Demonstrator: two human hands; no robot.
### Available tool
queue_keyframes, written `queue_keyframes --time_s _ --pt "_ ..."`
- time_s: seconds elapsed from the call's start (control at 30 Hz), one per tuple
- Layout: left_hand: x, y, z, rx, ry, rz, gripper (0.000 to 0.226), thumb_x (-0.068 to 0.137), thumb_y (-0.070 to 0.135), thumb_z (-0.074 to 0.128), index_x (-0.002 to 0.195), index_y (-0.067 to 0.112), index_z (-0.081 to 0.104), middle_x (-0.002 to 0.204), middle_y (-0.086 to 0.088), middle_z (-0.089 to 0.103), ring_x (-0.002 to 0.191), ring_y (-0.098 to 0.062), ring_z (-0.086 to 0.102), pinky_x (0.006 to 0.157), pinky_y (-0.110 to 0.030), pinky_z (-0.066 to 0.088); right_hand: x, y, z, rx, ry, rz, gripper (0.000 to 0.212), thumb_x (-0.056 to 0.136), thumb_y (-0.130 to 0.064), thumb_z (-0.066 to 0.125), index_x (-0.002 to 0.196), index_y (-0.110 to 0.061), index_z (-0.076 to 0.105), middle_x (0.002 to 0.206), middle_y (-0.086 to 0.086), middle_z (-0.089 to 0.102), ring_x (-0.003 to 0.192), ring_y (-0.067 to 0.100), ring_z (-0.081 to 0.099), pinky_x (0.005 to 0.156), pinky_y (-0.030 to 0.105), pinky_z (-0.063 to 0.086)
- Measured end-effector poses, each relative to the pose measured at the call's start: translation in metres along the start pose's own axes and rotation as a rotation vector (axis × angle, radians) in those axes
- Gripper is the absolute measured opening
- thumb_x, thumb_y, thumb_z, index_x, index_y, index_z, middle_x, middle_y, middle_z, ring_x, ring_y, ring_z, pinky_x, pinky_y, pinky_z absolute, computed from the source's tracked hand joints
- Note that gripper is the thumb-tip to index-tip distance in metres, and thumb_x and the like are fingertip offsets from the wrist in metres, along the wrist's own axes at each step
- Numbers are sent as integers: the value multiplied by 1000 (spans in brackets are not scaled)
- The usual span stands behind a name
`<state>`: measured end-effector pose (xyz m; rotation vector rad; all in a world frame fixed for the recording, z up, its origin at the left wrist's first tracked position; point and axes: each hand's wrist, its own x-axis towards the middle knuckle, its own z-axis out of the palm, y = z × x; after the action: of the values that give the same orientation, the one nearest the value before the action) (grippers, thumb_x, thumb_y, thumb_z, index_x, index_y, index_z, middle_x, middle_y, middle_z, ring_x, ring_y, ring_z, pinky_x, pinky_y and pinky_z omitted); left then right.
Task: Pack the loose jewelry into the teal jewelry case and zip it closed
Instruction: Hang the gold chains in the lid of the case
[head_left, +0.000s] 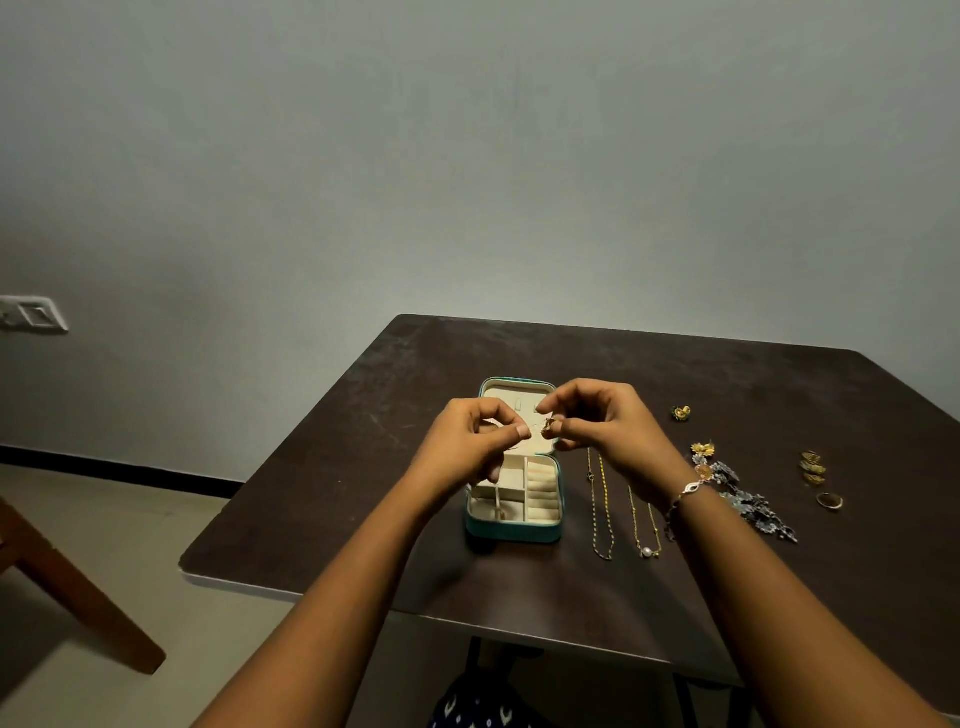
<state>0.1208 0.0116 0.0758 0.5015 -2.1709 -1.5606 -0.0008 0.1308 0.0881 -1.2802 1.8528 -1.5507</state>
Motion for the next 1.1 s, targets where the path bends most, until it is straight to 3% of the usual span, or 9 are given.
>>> queue_keyframes --time_s 0.13,0.27,0.4,0.5,0.6,0.7,0.77,0.87,1.1 --pt "-2 3 -1 -64 -51 -30 14 92 17 53 83 8 58 70 -6 65 43 -6 49 38 -16 32 -1 -1 -1 -17 1 -3 23 84 8 54 83 -13 64 78 7 63 72 9 62 63 20 53" --pt "-2 7 -3 -246 -112 -146 23 94 22 48 85 5 60 83 -6 68 59 -10 60 46 -20 44 -2 -1 -4 -43 24 0 23 83 8 55 82 -12 65 80 7 65 72 9 62 62 19 52" --pt "-2 9 -8 -372 -39 -193 36 92 33 49 63 12 54 81 -6 72 78 -14 68 70 -30 52 -2 0 -11 -45 66 8 23 83 9 54 85 -10 66 82 9 66 71 8 62 62 20 51" --pt "0 8 -13 -433 10 -175 38 92 37 48 61 15 49 81 -6 72 84 -16 69 87 -38 46 -4 0 -18 -29 83 12 26 84 10 52 83 -11 66 79 6 66 72 10 63 65 25 51" --pt "1 6 -16 -541 38 -173 37 91 35 48 60 15 49 75 -6 71 81 -20 69 92 -41 43 -5 -1 -23 -4 97 25 25 84 10 51 84 -10 66 79 4 66 73 11 64 63 21 52" --pt "-1 7 -16 -582 33 -198 32 90 32 52 64 13 54 71 -6 70 71 -20 68 83 -39 50 -6 -2 -25 45 104 40 24 85 11 50 86 -7 66 78 4 66 71 10 64 59 17 51" --pt "-2 7 -14 -592 35 -228 25 90 27 54 72 10 57 71 -6 68 61 -16 64 66 -32 55 -6 -2 -25 85 114 51 25 85 12 48 86 -6 65 78 5 66 70 11 64 57 16 51" --pt "-2 7 -12 -578 34 -237 18 90 21 55 77 9 59 71 -4 62 53 -10 51 46 -19 47 -9 -3 -26 131 130 66 25 85 11 48 85 -7 65 78 6 66 71 13 64 58 16 52" --pt "-1 1 -14 -365 -10 -279 8 86 11 60 81 7 65 65 -3 56 45 -7 44 40 -15 37 -11 -5 -32 262 161 107 24 86 12 45 85 -3 64 76 10 65 68 13 67 61 22 56"
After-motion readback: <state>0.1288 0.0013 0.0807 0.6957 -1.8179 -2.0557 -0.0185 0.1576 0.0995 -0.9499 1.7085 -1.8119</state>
